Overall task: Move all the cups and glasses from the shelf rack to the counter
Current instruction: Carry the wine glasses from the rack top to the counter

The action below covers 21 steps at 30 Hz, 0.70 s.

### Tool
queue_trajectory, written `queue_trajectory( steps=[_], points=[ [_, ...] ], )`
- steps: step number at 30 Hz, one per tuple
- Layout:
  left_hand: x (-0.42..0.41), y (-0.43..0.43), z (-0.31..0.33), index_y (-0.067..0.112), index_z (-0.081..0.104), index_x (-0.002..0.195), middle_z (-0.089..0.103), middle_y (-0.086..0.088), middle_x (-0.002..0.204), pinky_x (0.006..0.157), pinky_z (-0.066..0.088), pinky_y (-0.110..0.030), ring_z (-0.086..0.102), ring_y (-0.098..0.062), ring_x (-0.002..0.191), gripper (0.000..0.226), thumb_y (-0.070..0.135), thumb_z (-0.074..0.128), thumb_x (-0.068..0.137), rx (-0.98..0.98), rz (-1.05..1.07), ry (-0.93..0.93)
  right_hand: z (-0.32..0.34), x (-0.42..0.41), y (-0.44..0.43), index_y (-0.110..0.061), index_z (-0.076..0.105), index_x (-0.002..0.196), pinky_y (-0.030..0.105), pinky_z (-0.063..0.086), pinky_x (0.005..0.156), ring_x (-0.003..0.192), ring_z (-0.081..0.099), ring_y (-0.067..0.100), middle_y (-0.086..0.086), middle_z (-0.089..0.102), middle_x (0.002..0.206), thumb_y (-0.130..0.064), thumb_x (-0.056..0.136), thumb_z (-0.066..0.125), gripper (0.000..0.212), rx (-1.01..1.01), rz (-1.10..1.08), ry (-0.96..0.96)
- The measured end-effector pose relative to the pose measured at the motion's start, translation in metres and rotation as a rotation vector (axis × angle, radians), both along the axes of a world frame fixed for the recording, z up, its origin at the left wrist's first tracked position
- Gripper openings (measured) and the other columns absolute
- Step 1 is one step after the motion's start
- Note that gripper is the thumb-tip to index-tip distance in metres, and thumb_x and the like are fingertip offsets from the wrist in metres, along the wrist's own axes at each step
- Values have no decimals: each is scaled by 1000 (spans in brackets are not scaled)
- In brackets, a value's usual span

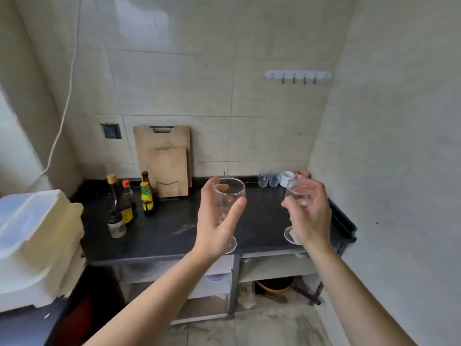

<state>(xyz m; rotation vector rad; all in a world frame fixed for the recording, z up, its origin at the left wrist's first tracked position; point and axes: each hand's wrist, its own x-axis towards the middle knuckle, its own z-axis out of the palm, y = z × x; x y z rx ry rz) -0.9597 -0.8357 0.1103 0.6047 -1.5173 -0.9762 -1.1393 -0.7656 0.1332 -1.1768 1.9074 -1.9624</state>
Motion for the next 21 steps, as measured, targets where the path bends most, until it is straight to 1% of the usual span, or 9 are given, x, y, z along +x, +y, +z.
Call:
queue_trajectory(
  steps=[2, 4, 8, 10, 12, 14, 16, 19, 21],
  points=[
    [-38, -36, 8, 25, 36, 141, 58, 5, 121, 87, 55, -54, 66, -20, 102, 69, 48, 69, 86, -8, -77, -9, 6, -35, -19, -49, 57, 97, 47, 61, 71, 76, 69, 1, -29, 68, 100, -31, 64, 70, 40, 24, -80, 18],
    [-78, -66, 16, 23, 35, 142, 59, 9, 119, 89, 55, -49, 65, -22, 104, 69, 45, 70, 87, -36, -148, -53, 9, -68, -33, -55, 54, 94, 48, 61, 72, 80, 68, -2, -32, 68, 99, -37, 64, 69, 38, 30, -164, 18],
    [-154, -104, 18, 22, 33, 143, 56, 6, 124, 88, 54, -29, 64, -19, 109, 66, 33, 71, 90, -5, -272, -80, 0, -132, -51, -45, 55, 103, 54, 59, 79, 81, 67, -1, -36, 65, 97, -35, 65, 69, 42, 45, -299, -61],
    [-191, -121, 11, 18, 32, 142, 57, 18, 119, 84, 52, -21, 64, -12, 106, 62, 18, 70, 92, 3, -333, -80, -10, -165, -62, -41, 55, 107, 54, 59, 79, 79, 66, -2, -37, 64, 96, -34, 65, 69, 44, 46, -352, -79],
    [-227, -138, 2, 16, 31, 141, 58, 28, 114, 82, 51, -18, 64, -6, 104, 61, 10, 68, 93, 8, -377, -108, -20, -199, -77, -45, 54, 104, 53, 59, 78, 76, 66, 0, -36, 65, 95, -34, 66, 69, 42, 44, -382, -95],
    [-261, -156, -7, 15, 30, 142, 57, 15, 121, 82, 50, -18, 65, -4, 105, 64, 12, 69, 91, 32, -378, -130, -32, -236, -97, -50, 52, 98, 51, 59, 76, 73, 67, 3, -30, 67, 94, -34, 66, 69, 40, 33, -392, -111],
    [-295, -176, -13, 16, 30, 144, 53, 1, 127, 81, 50, -17, 65, -4, 104, 69, 19, 72, 89, 62, -351, -142, -41, -273, -120, -53, 51, 96, 46, 58, 73, 72, 67, 5, -24, 68, 94, -35, 65, 69, 40, 23, -377, -124],
    [-347, -209, -17, 21, 33, 144, 53, 5, 125, 80, 50, -15, 65, -3, 101, 71, 32, 74, 87, 80, -278, -179, -47, -328, -161, -54, 49, 95, 26, 50, 67, 72, 67, 2, -20, 67, 98, -40, 63, 67, 40, 33, -305, -138],
    [-379, -235, -16, 23, 33, 144, 53, 6, 124, 80, 52, -20, 64, -2, 99, 69, 29, 74, 88, 97, -239, -207, -47, -362, -188, -52, 48, 96, 17, 45, 64, 71, 66, -1, -22, 66, 97, -48, 59, 64, 40, 58, -262, -144]
  ],
)
